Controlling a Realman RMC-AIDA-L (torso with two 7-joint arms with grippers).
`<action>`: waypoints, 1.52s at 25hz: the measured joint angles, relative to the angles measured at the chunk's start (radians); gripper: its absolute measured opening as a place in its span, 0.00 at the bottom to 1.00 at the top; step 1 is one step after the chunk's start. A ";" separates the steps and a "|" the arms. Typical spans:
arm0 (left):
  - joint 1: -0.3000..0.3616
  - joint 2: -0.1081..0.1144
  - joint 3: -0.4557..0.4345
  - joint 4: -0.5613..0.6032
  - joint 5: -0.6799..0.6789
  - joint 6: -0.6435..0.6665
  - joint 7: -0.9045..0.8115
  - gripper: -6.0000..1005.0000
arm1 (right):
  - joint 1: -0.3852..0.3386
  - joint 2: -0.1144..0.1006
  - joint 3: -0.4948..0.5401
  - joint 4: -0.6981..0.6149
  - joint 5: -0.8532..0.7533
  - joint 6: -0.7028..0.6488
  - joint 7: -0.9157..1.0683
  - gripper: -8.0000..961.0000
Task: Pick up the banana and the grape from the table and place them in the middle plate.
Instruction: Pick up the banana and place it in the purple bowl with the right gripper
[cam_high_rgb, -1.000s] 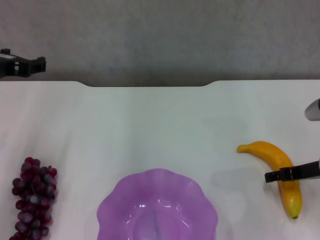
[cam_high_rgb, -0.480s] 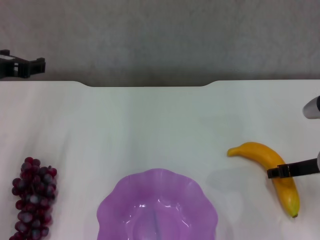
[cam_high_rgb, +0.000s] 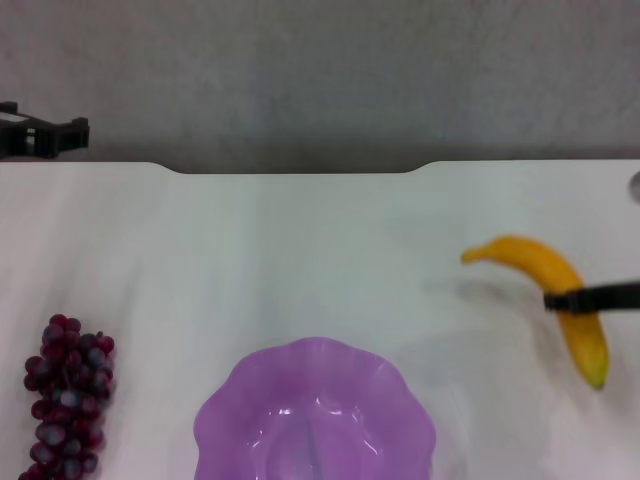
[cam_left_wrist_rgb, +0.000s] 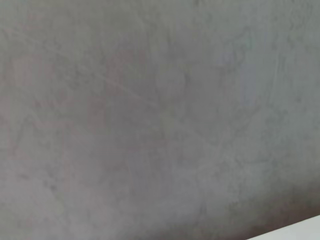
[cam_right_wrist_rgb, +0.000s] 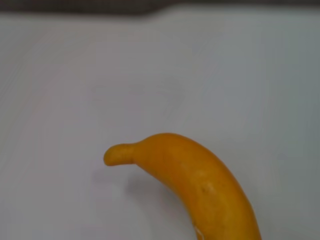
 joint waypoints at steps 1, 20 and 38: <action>0.000 0.000 0.000 -0.002 -0.001 0.001 0.000 0.86 | -0.026 0.000 -0.002 -0.071 0.001 0.009 0.006 0.55; -0.004 -0.001 0.000 -0.013 0.001 -0.004 0.000 0.85 | -0.080 -0.003 -0.363 -0.542 -0.010 0.104 0.088 0.58; -0.006 0.000 -0.002 -0.026 0.001 0.005 0.000 0.85 | 0.056 -0.003 -0.623 -0.517 -0.003 0.117 0.113 0.60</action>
